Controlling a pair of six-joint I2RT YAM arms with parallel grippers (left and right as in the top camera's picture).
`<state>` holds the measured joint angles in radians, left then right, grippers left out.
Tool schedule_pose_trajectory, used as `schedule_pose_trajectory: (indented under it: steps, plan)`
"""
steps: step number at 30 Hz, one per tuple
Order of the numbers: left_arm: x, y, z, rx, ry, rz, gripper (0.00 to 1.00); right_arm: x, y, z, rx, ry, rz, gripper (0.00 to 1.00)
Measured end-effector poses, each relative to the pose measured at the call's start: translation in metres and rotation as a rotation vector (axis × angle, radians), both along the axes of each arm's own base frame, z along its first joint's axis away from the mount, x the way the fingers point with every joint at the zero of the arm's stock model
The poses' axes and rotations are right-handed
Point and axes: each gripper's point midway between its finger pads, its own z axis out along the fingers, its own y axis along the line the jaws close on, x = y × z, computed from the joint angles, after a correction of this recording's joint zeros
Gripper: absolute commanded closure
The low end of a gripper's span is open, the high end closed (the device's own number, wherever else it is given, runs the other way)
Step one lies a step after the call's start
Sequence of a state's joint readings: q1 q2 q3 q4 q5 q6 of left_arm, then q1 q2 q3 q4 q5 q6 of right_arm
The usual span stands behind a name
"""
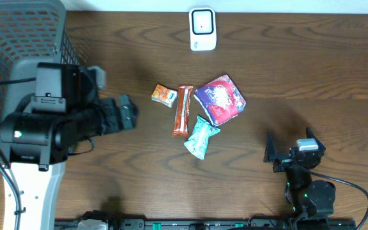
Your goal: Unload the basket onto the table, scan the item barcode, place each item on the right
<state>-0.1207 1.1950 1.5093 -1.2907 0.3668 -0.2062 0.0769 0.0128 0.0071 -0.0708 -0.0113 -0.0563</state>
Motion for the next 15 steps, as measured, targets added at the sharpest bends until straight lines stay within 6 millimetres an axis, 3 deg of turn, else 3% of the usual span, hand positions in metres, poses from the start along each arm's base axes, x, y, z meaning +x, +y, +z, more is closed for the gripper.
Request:
schedule_pose_trajectory:
  steps: [8, 15]
  plan:
    - [-0.034, -0.069, 0.006, -0.08, -0.026, -0.381, 0.02, 0.0, 0.0, 0.0, 0.0, 0.0, 0.0, 0.01]
    - [-0.051, -0.093, 0.007, -0.076, -0.044, -0.519, 0.02, 0.0, 0.0, 0.0, 0.0, 0.0, 0.0, 0.01]
